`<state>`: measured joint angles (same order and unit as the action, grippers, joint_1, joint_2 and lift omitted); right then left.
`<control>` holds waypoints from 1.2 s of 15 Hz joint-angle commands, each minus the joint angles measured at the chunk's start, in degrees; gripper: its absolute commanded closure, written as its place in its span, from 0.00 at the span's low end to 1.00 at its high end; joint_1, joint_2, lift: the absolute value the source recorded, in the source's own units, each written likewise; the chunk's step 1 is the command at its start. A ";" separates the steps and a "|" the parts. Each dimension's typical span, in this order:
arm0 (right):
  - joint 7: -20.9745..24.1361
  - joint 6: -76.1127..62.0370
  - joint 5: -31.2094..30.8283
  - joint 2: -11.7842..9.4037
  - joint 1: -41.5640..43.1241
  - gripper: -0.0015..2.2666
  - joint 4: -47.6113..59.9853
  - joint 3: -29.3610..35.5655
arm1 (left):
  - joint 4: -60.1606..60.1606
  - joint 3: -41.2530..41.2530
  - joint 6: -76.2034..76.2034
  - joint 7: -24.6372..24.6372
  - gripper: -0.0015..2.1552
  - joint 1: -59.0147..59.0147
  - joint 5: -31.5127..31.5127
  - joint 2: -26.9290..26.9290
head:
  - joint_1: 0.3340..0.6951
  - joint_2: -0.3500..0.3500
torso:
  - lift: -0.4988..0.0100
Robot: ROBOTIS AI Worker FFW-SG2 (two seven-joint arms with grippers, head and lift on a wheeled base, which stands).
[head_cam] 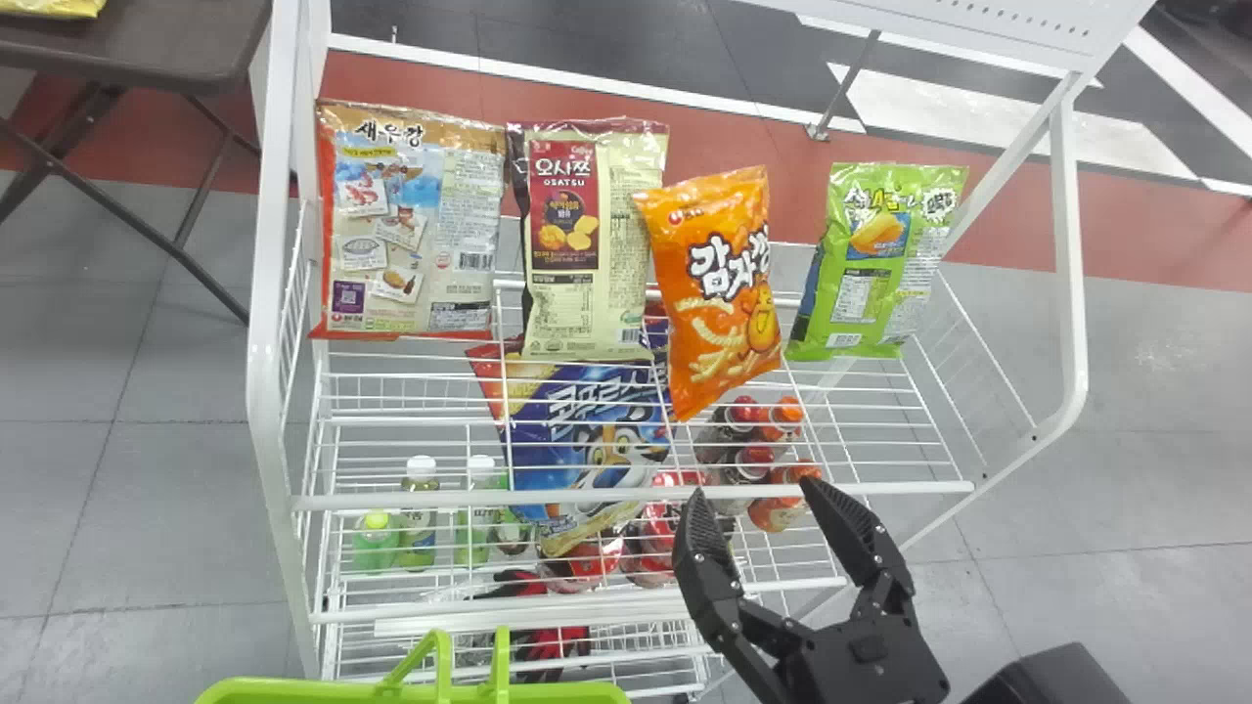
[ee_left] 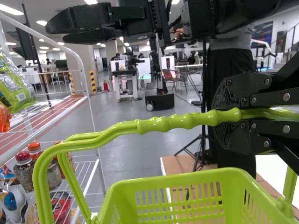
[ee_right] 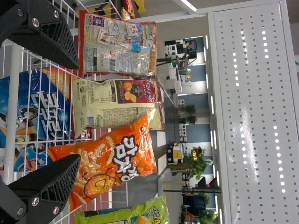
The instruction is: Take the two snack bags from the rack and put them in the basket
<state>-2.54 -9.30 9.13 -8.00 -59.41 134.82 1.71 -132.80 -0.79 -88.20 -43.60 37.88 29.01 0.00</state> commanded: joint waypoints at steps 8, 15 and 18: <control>-0.01 -1.46 0.01 0.01 0.00 0.07 -0.44 0.23 | 0.00 0.00 0.17 -0.09 0.77 0.00 0.00 -0.15 | 1.00 0.00 | 0.96; -0.27 1.00 0.27 0.01 2.72 0.08 -0.97 -0.04 | 0.17 -0.44 0.17 -0.09 0.77 0.09 0.00 -0.15 | 1.00 0.00 | 0.96; -0.36 9.27 -0.17 0.01 9.32 0.08 -1.32 -2.24 | 0.09 -2.02 0.17 0.35 0.77 0.26 -0.35 -0.09 | 1.00 0.00 | 0.96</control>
<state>-2.85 -4.34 9.17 -8.00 -53.48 133.67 0.59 -132.65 -1.88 -88.03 -43.25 37.99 28.93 0.00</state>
